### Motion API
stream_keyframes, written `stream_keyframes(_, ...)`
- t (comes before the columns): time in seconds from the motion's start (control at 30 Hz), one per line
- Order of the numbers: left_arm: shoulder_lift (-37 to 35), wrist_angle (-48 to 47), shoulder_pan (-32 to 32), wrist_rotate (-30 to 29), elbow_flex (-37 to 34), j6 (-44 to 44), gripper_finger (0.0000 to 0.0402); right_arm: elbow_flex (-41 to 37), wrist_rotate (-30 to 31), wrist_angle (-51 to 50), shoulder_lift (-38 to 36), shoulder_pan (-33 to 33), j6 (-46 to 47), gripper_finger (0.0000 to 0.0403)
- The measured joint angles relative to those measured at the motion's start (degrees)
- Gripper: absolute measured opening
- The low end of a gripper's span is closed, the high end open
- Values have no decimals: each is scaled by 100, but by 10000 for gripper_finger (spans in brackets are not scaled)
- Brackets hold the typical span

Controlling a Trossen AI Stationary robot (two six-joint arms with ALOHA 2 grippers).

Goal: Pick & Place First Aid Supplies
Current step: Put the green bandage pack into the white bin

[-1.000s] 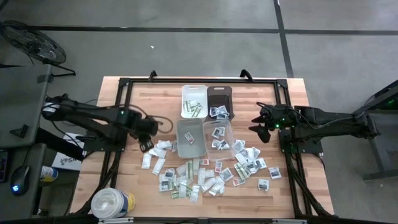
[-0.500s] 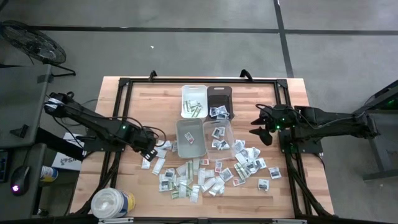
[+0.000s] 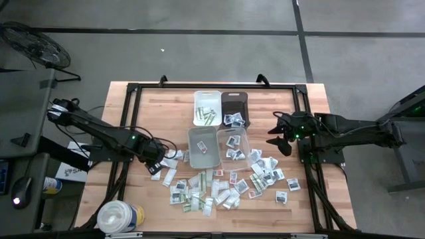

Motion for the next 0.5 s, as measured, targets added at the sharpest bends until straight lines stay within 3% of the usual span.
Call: stream_keyframes(0.5, 714, 535, 0, -161, -209, 602, 119, 0, 120, -48, 1, 0, 153, 222)
